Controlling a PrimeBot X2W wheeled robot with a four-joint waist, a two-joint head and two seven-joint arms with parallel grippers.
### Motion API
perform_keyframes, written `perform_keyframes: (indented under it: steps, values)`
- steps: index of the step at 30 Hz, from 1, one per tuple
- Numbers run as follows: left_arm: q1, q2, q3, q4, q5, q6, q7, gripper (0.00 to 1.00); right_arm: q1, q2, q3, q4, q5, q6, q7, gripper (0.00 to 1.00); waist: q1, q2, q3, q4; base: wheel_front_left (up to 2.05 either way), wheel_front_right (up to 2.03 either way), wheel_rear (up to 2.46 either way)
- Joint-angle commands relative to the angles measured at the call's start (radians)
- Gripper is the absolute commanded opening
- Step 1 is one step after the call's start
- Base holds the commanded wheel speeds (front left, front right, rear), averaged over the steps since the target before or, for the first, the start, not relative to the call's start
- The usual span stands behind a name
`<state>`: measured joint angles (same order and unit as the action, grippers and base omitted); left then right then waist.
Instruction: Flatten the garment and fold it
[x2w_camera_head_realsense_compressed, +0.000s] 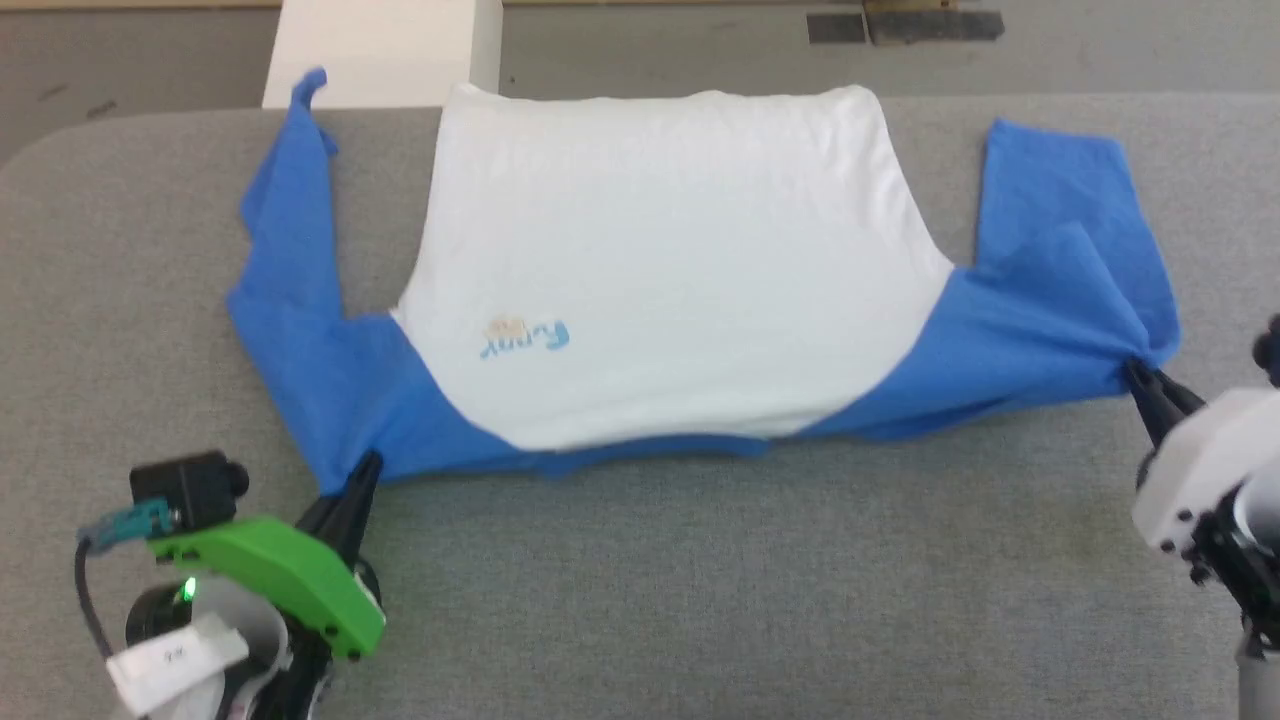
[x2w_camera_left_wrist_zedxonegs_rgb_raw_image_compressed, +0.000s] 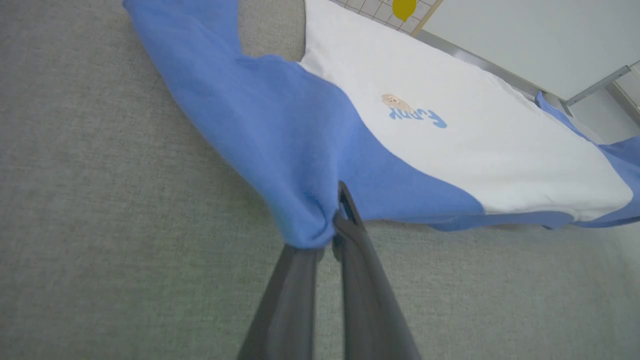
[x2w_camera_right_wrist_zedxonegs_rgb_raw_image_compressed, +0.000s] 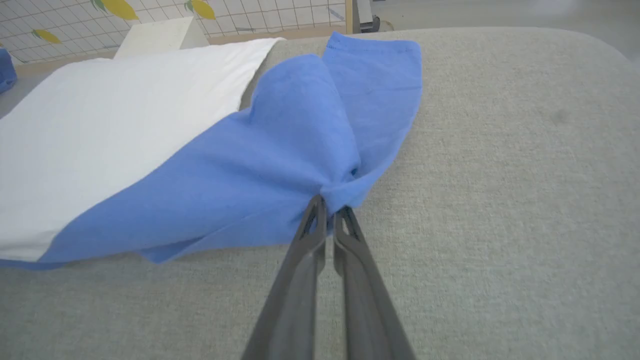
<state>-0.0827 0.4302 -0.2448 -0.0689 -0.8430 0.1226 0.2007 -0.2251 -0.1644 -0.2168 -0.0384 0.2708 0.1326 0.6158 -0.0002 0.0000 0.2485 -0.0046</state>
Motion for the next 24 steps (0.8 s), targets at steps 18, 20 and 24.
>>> perform_keyframes:
  steps: [18, 20, 24]
  values:
    - [0.344, -0.004, 0.012, -0.271, -0.063, 0.125, 0.033, 0.00, 0.341, 0.103, -0.235, -0.327, -0.098, -0.002, 0.271, 0.00, 0.0002, 0.0000, -0.096, 0.039, 0.00, 0.00, 0.00]
    - [0.366, -0.004, 0.010, -0.272, -0.073, 0.123, 0.037, 0.00, 0.356, 0.105, -0.246, -0.334, -0.120, -0.002, 0.288, 0.00, 0.0002, 0.0000, -0.095, 0.041, 0.00, 0.00, 0.00]
    - [0.371, -0.002, -0.017, -0.232, -0.057, 0.109, 0.036, 0.00, 0.364, 0.109, -0.231, -0.312, -0.142, -0.002, 0.277, 0.00, 0.0002, 0.0000, -0.090, 0.045, 0.00, 0.00, 0.00]
